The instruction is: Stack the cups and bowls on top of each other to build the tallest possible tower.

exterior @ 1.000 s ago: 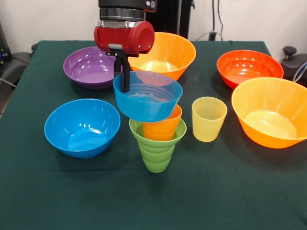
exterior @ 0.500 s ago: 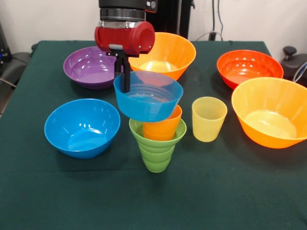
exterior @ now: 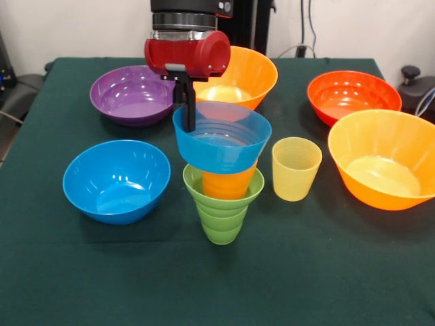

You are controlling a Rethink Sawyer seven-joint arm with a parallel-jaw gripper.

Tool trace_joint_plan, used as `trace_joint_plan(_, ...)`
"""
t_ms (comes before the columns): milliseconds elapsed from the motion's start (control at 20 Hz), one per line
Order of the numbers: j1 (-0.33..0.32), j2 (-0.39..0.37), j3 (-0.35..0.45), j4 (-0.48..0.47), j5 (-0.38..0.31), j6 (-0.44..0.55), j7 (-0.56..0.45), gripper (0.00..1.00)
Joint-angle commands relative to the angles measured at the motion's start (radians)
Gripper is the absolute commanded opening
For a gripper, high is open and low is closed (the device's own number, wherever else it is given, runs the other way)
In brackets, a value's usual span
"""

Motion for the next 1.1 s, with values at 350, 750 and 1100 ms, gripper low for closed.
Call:
trace_joint_plan(350,0.045,0.03,0.042,0.025,0.038,0.123,0.123,0.0)
trace_joint_plan(750,0.011,0.044,0.059,0.019,0.012,0.13,0.089,0.0)
trace_joint_plan(1100,-0.001,0.052,0.053,-0.003,0.011,0.156,0.07,0.0)
